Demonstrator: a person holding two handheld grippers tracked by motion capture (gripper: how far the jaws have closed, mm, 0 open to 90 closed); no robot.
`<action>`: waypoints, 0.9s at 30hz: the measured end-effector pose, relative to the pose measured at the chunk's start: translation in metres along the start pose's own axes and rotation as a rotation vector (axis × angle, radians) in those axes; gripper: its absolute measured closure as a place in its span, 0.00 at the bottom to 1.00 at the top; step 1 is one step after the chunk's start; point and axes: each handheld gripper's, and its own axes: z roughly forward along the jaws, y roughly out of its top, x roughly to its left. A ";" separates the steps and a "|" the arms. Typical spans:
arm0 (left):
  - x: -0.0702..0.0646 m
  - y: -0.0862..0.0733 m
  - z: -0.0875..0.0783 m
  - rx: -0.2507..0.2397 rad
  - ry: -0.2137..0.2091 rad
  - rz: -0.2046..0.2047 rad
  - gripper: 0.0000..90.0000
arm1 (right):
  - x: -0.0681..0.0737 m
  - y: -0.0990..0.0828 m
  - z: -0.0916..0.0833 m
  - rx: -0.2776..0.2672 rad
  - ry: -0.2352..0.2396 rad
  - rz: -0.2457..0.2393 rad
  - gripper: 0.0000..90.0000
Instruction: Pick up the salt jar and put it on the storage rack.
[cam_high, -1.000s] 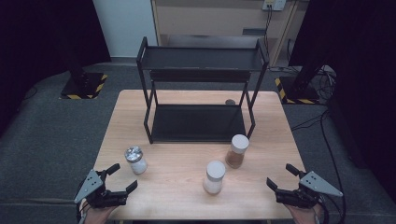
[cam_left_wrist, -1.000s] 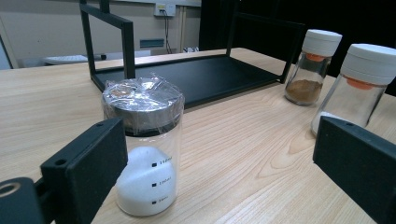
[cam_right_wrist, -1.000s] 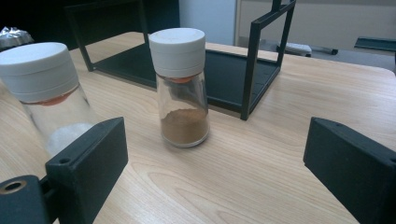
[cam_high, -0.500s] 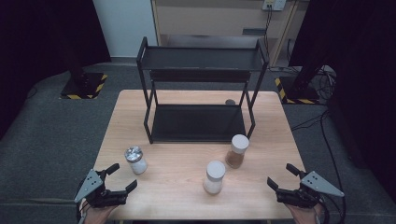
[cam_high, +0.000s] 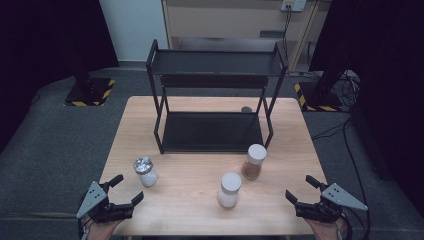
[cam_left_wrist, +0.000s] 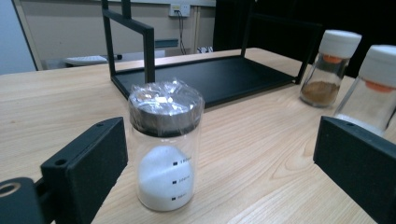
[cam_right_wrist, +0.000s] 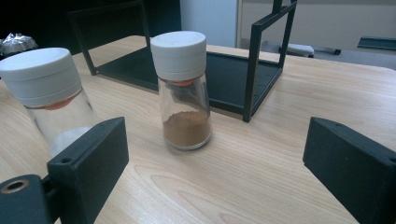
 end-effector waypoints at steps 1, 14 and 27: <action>0.000 0.000 0.000 0.000 0.000 0.000 0.02 | 0.000 0.000 0.000 -0.001 -0.001 0.001 0.08; 0.009 0.033 -0.004 0.041 0.016 0.029 0.02 | -0.001 -0.001 -0.002 -0.008 0.000 0.010 0.08; 0.024 0.044 0.006 0.079 0.019 0.044 0.02 | -0.001 -0.001 -0.002 -0.007 -0.008 0.018 0.08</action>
